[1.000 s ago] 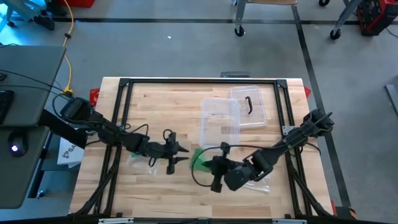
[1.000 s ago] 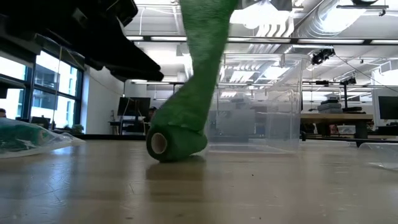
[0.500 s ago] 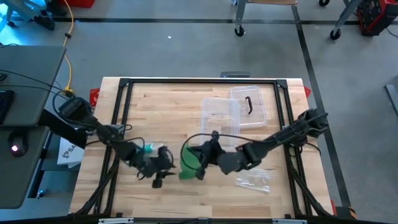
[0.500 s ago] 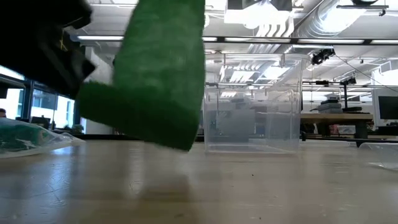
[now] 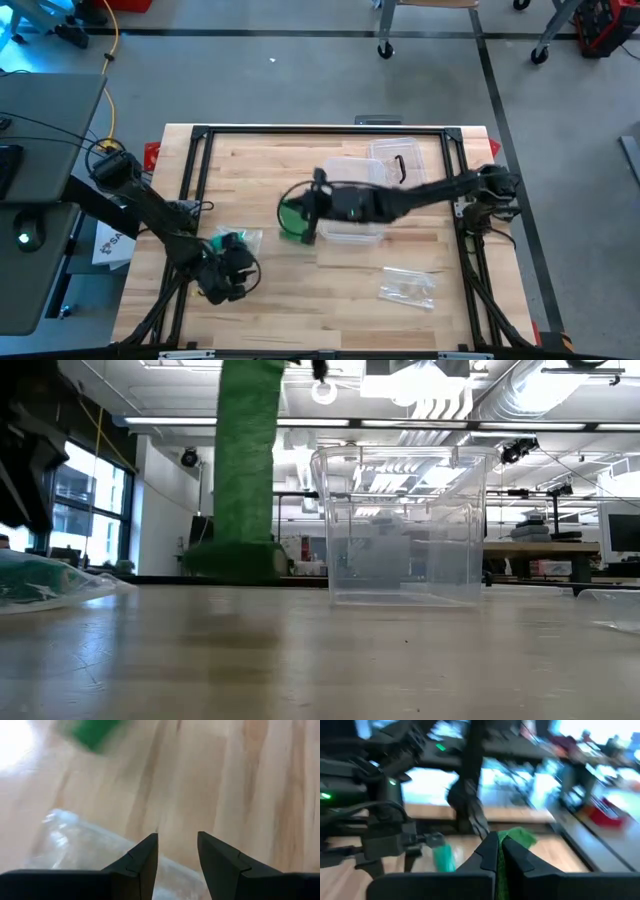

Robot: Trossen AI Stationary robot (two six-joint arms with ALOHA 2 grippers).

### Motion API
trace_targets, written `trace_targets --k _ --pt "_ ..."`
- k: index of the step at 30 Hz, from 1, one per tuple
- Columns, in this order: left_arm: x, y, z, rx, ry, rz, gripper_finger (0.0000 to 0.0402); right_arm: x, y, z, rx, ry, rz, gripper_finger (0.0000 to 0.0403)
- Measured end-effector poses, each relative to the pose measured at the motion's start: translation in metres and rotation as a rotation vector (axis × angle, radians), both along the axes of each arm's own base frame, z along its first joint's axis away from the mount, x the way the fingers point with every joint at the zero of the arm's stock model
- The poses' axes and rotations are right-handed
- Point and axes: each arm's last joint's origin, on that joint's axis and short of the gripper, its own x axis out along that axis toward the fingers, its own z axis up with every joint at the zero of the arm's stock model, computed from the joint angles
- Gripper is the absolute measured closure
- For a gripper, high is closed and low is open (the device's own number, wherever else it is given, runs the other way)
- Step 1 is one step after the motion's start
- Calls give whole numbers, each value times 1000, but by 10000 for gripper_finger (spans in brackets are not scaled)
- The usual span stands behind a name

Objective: Roll bandage
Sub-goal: Roll the green bandage

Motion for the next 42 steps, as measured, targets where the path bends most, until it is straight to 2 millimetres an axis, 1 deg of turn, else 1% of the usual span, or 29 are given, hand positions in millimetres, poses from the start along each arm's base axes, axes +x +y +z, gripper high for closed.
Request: trace_targets --k 3,6,7,9,11,14,16,18,20,23,26,29,32,35,37,39,41,42 --pt "-6 -5 19 39 -36 24 271 4 -21 11 -13 -29 96 402" --pt "-10 -12 34 85 -123 22 271 5 -32 8 -1 6 137 403" --pt "-10 -13 38 107 -158 21 271 5 -33 5 1 32 151 403" --pt "-10 -16 44 150 -231 27 271 8 -33 -10 17 76 200 403" --pt "-11 -16 46 194 -283 44 271 14 -29 -34 66 142 268 403" --pt "-10 -15 48 219 -355 99 271 26 -13 -77 145 252 367 403" --pt "-9 -14 49 219 -386 126 271 31 4 -102 178 310 432 403" --pt "-9 -14 49 224 -413 142 271 32 24 -122 204 360 487 403" --pt "-7 -16 50 216 -444 157 271 30 43 -136 206 404 528 403" --pt "-2 -18 50 208 -492 190 271 23 68 -146 207 457 544 403" --pt "4 -19 48 211 -492 200 271 16 89 -148 214 473 508 398" --pt "11 -17 45 201 -475 213 271 11 105 -148 210 472 476 378" --pt "18 -15 42 183 -451 224 271 6 118 -148 225 473 464 339" --pt "26 -16 39 179 -431 207 271 1 131 -146 224 486 493 290" --pt "30 -16 36 197 -419 187 271 -2 140 -139 217 505 511 260" --pt "36 -16 33 224 -412 177 271 -5 149 -126 199 532 511 235" --pt "42 -11 28 236 -378 186 271 -7 157 -111 178 564 476 220" --pt "46 -5 26 231 -350 199 271 -10 159 -106 166 604 451 216"
